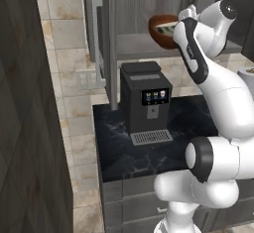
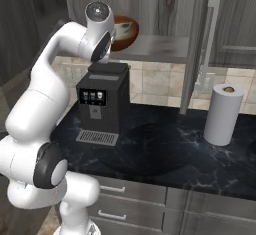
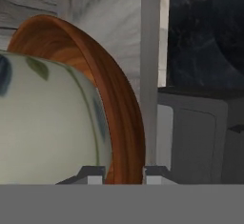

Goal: Pick up the bowls on the counter and stack them on top of one another in the open cabinet. Place the smaller bowl on top of the larger bowl.

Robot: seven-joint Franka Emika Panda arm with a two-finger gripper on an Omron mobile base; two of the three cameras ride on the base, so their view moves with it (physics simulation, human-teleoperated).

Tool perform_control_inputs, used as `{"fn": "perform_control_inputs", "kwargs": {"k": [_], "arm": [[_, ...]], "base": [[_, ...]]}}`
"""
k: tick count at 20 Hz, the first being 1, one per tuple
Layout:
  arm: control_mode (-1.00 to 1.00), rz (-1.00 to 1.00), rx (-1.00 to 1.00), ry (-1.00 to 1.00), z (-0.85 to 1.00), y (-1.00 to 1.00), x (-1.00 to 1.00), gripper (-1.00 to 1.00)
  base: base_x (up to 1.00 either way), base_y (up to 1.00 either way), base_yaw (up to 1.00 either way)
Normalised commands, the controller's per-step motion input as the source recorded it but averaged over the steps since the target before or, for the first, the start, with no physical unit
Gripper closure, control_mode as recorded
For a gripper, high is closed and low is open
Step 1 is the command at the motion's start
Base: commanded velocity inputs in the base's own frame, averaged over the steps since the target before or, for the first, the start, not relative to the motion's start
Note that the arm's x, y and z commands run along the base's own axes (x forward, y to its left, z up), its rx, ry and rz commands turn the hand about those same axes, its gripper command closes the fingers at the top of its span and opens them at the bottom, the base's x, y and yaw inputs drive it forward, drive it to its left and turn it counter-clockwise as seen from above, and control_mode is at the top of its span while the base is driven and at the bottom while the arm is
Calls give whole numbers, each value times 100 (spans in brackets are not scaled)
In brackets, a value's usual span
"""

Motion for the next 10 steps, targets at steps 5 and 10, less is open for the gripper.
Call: {"fn": "perform_control_inputs", "kwargs": {"k": [5, 10], "arm": [[-100, 0, 0, 1, 0, 5, 17, 100], [-100, 0, 0, 0, 0, 7, 13, -100]], "base": [[0, 0, 0], [0, 0, 0]]}}
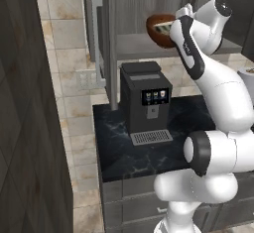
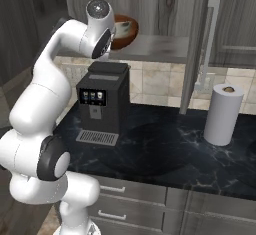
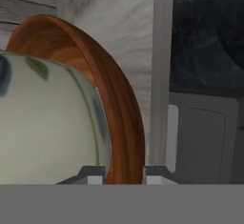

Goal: Pick up the bowls on the counter and stack them on top of one another in the open cabinet. Place the smaller bowl on top of the larger bowl.

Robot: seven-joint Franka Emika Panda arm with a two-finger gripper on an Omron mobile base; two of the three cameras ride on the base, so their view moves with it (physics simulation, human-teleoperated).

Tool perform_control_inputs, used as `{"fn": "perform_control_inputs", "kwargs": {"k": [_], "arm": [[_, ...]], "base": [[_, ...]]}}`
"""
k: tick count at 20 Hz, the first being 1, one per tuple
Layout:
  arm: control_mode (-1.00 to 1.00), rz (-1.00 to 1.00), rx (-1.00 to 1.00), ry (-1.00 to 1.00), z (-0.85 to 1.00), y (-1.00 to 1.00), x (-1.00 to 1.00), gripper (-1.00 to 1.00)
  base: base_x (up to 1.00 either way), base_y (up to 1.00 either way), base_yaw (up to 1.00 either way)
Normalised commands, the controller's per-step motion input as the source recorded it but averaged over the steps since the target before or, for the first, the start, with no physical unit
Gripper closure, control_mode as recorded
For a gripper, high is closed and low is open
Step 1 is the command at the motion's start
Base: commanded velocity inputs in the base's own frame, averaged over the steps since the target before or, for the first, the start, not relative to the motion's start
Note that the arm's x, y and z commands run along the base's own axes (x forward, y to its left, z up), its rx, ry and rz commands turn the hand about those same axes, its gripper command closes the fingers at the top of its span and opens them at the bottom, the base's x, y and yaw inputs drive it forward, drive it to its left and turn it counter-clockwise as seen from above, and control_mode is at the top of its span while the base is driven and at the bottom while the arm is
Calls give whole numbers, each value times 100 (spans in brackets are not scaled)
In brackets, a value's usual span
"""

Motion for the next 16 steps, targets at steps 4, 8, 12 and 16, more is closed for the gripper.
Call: {"fn": "perform_control_inputs", "kwargs": {"k": [4, 8, 12, 16], "arm": [[-100, -1, 0, 0, 0, 8, 9, -100], [-100, 0, 0, 0, 0, 6, 7, -100], [-100, 0, 0, 0, 0, 3, 4, -100], [-100, 0, 0, 0, 1, 2, 0, -100]], "base": [[0, 0, 0], [0, 0, 0], [0, 0, 0], [0, 0, 0]]}}
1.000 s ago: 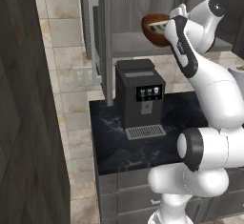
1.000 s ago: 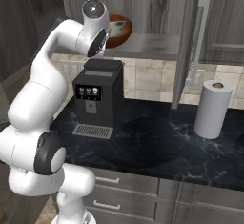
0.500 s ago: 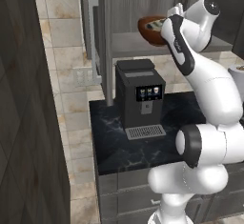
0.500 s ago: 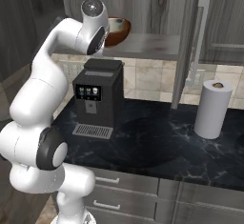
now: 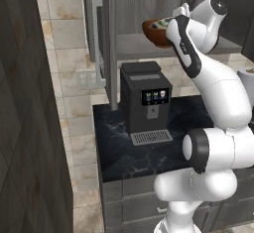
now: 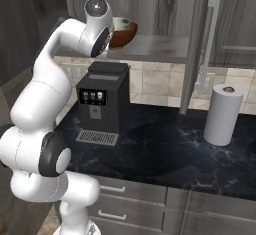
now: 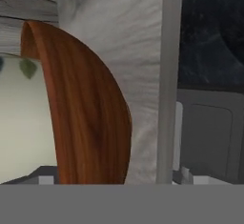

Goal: Pick up the bowls on the counter and stack them on top of one another in the open cabinet. Place the smaller bowl on top of the larger bowl.

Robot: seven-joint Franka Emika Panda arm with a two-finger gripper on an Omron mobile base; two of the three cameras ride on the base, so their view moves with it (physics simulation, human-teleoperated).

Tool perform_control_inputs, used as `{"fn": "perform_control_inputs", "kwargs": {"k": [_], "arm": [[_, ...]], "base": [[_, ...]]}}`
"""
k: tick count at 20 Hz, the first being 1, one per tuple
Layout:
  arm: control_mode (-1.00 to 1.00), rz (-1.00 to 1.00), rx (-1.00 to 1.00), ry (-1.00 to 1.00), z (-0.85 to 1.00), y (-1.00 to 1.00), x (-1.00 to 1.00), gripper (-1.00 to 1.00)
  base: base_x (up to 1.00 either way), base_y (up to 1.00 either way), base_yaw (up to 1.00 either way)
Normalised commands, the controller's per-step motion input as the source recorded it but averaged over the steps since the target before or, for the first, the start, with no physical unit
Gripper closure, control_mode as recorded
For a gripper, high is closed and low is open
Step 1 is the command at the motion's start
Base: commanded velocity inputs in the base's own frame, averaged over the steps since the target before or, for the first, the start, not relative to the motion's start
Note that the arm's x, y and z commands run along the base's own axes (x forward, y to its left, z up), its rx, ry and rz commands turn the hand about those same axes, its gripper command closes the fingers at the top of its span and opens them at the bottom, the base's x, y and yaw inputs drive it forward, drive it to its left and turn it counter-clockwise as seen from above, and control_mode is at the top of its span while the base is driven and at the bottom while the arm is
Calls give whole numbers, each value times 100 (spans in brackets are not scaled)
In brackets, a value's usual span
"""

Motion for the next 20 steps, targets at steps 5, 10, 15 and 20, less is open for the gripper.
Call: {"fn": "perform_control_inputs", "kwargs": {"k": [5, 10, 15, 20], "arm": [[-100, 0, 0, -2, 17, 0, -6, -100], [-100, 0, 0, -5, 30, 0, -17, -100], [-100, 0, 0, -3, 13, 0, -33, -100], [-100, -1, 0, -5, 7, 0, -49, -100]], "base": [[0, 0, 0], [0, 0, 0], [0, 0, 0], [0, 0, 0]]}}
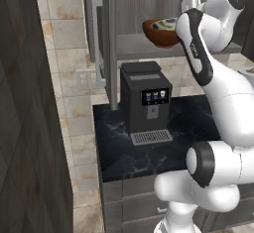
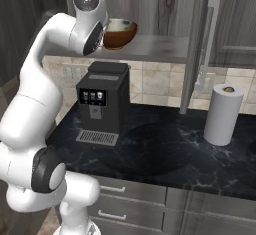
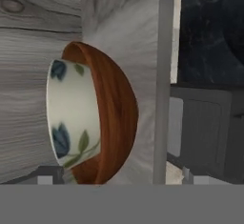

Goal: Pick up the bowls on the counter and stack them on top of one another in the open cabinet. Place the smaller bowl on top of the larger bowl.

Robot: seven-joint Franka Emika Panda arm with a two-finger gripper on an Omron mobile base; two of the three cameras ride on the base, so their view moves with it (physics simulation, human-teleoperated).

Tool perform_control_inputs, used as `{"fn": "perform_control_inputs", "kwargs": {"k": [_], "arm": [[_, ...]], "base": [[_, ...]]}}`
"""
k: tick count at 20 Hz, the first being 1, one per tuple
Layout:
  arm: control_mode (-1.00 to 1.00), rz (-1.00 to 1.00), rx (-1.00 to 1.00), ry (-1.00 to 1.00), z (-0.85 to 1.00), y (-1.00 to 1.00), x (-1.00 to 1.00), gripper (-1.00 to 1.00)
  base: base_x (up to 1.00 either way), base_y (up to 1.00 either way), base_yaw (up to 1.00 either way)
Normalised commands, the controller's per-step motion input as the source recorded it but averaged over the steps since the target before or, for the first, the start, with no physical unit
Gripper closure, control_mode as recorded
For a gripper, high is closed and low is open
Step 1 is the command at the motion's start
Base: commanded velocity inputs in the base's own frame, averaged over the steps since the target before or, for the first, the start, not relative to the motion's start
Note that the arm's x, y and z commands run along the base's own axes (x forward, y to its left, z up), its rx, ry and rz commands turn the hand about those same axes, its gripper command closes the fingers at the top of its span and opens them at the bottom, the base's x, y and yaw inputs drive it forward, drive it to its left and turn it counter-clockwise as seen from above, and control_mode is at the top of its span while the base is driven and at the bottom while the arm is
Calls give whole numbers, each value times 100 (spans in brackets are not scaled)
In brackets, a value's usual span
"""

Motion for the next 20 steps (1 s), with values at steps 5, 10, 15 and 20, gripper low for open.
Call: {"fn": "perform_control_inputs", "kwargs": {"k": [5, 10, 15, 20], "arm": [[-100, 0, 0, -4, 10, -4, -55, -100], [-100, 0, 0, -7, 10, -7, -58, -100], [-100, 0, 0, -7, 10, -10, -63, -100], [-100, 0, 0, -6, 9, -12, -66, -100]], "base": [[0, 0, 0], [0, 0, 0], [0, 0, 0], [0, 0, 0]]}}
